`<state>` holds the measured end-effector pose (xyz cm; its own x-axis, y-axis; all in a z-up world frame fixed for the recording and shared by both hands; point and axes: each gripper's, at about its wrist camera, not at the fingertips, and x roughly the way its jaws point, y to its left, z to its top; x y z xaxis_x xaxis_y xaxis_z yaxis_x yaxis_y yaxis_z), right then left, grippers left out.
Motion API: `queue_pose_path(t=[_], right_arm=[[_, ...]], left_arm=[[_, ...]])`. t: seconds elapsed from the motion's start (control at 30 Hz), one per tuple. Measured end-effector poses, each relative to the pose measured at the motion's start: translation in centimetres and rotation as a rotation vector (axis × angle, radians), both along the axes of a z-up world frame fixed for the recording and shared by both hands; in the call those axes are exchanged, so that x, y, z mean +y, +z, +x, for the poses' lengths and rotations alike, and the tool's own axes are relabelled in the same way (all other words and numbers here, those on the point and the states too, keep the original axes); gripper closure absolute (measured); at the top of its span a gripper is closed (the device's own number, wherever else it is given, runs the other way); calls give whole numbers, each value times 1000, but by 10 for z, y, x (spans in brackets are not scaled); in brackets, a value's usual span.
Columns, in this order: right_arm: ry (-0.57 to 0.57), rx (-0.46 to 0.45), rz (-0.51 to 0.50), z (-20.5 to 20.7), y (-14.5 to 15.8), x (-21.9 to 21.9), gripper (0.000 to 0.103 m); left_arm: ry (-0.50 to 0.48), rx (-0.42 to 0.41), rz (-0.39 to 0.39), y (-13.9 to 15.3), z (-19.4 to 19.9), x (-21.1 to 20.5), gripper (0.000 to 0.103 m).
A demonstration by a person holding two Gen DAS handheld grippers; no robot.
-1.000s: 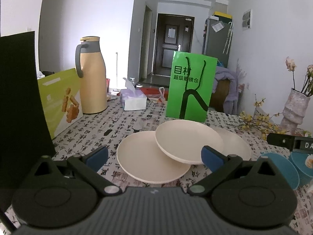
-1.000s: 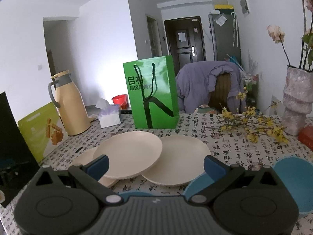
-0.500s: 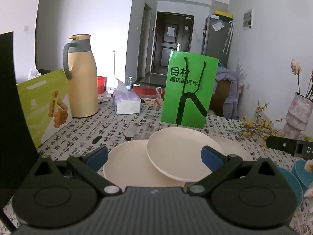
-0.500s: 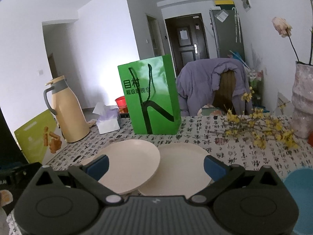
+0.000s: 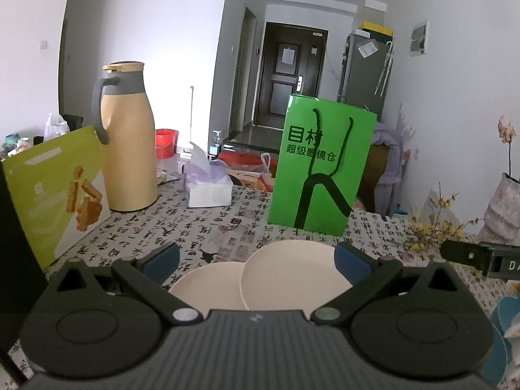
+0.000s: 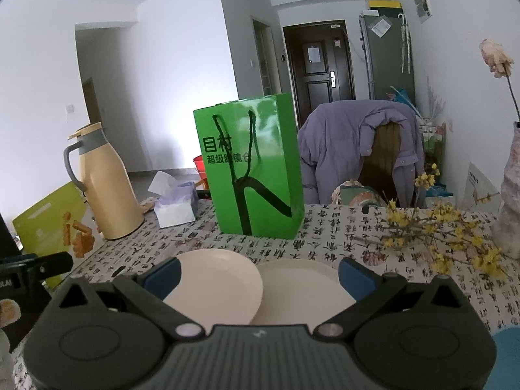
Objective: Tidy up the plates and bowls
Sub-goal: 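Move both grippers forward over the blue bowls toward the overlapping cream plates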
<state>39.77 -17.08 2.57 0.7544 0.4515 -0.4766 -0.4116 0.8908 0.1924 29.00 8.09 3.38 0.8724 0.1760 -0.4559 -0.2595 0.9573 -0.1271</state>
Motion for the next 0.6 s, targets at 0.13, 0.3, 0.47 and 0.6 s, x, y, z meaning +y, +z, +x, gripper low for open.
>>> queue_pose_path(t=[0.13, 0.3, 0.47, 0.6], right_arm=[[5, 19, -10, 13, -4, 7, 0], [2, 45, -17, 27, -11, 16, 0], [-2, 63, -34, 38, -18, 22, 0], [-10, 76, -45, 47, -21, 25, 0]], left_arm=[[-2, 11, -17, -3, 15, -1, 0], [29, 28, -67, -8, 33, 3, 0], [61, 53, -129, -10, 51, 12, 0], [86, 66, -154, -16, 60, 18, 0]])
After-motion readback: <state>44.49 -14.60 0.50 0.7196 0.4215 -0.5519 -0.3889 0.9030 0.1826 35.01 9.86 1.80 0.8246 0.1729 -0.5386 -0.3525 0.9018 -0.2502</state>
